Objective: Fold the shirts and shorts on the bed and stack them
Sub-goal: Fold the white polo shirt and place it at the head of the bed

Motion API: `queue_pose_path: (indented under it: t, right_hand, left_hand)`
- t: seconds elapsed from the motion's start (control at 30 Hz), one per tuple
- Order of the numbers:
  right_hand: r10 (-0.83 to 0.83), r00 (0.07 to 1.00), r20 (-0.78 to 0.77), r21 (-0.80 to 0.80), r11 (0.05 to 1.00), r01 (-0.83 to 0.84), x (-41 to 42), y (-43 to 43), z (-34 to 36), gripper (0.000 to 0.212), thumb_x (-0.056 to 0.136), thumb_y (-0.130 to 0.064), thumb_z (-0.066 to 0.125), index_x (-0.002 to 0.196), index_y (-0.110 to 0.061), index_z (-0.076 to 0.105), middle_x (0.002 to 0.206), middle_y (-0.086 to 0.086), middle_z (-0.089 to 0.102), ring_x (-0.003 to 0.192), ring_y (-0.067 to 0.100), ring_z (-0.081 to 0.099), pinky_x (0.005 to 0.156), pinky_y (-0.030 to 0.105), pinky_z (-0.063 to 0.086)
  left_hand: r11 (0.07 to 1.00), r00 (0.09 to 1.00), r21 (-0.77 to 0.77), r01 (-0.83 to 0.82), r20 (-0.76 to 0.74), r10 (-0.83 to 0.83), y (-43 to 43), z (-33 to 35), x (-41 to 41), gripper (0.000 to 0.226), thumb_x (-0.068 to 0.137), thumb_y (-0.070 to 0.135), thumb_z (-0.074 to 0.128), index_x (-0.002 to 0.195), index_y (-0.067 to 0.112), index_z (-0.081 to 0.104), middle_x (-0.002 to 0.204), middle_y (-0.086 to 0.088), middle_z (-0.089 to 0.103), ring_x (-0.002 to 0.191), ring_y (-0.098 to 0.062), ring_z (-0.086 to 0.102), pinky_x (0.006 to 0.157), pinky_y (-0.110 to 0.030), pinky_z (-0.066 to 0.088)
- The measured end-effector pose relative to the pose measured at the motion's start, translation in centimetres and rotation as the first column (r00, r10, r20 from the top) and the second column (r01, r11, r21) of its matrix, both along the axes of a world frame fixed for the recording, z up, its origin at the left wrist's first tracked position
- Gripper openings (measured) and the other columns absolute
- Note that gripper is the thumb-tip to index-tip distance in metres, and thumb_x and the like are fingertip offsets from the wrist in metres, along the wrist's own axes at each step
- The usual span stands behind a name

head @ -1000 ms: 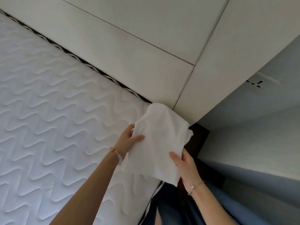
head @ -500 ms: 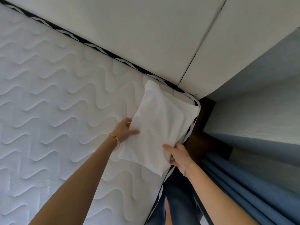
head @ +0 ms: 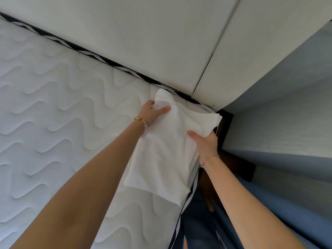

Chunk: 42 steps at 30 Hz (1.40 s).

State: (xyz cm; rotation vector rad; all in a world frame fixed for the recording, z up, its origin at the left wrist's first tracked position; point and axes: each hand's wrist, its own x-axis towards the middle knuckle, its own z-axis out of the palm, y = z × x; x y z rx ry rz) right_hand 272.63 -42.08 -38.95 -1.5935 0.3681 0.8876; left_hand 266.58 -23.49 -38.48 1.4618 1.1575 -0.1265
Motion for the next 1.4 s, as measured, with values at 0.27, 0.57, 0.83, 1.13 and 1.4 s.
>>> queue_pose_path:
  t: [0.27, 0.57, 0.83, 1.13, 1.4]
  right_hand:
    - [-0.048, 0.999, 0.020, 0.017, 0.999, 0.048, 2.9, 0.2, -1.2, 0.042, 0.078, -0.009, 0.074, 0.118, -0.013, 0.058, 0.095, -0.005, 0.063, 0.086, 0.008, 0.060, 0.078, 0.026, 0.052]
    - [-0.022, 0.994, -0.110, 0.044, 0.999, 0.027, 1.8, -2.1, -0.3, 0.041, 0.081, -0.015, 0.072, 0.118, -0.021, 0.055, 0.111, 0.003, 0.064, 0.099, 0.017, 0.062, 0.080, 0.030, 0.052]
    - [0.204, 0.929, -0.309, 0.108, 0.978, -0.179, -6.9, -7.1, 0.7, 0.051, 0.080, 0.002, 0.068, 0.123, -0.019, 0.052, 0.113, 0.002, 0.066, 0.102, 0.017, 0.064, 0.084, 0.031, 0.054]
    - [0.306, 0.940, -0.151, -0.110, 0.940, -0.324, -7.3, -7.7, 3.2, 0.047, 0.082, -0.006, 0.069, 0.124, -0.013, 0.048, 0.116, 0.006, 0.058, 0.094, 0.013, 0.058, 0.088, 0.029, 0.046]
    - [0.677, 0.606, 0.417, -0.474, 0.731, -0.491, -5.0, -8.0, 17.1, 0.056, 0.088, -0.025, 0.063, 0.138, -0.020, 0.038, 0.134, -0.001, 0.047, 0.120, 0.007, 0.041, 0.096, 0.022, 0.033]
  left_hand:
    - [0.996, 0.997, 0.056, -0.068, 0.032, 0.066, -0.1, -0.4, 3.5, 0.056, 0.077, 0.037, 0.073, 0.121, 0.009, 0.052, 0.107, -0.003, 0.056, 0.097, -0.020, 0.056, 0.081, -0.029, 0.046]
    - [0.993, 0.993, -0.015, -0.115, 0.027, 0.115, -1.6, 0.3, -1.4, 0.042, 0.081, 0.036, 0.068, 0.117, 0.017, 0.054, 0.103, 0.004, 0.063, 0.090, -0.011, 0.062, 0.073, -0.024, 0.050]
    - [0.967, 0.977, -0.149, -0.209, -0.064, 0.201, -5.0, 0.2, -13.5, 0.031, 0.077, 0.015, 0.075, 0.106, 0.014, 0.063, 0.102, -0.003, 0.069, 0.092, -0.017, 0.064, 0.075, -0.024, 0.050]
    - [0.997, 0.982, 0.055, -0.052, -0.176, 0.061, -6.9, 2.2, -16.8, 0.034, 0.083, 0.016, 0.068, 0.114, 0.009, 0.056, 0.111, -0.009, 0.063, 0.099, -0.022, 0.059, 0.090, -0.033, 0.046]
    - [0.650, 0.889, 0.612, 0.451, -0.239, -0.392, -4.4, 16.3, -15.3, 0.050, 0.093, 0.028, 0.054, 0.138, 0.011, 0.040, 0.139, -0.007, 0.048, 0.127, -0.025, 0.045, 0.103, -0.034, 0.036]
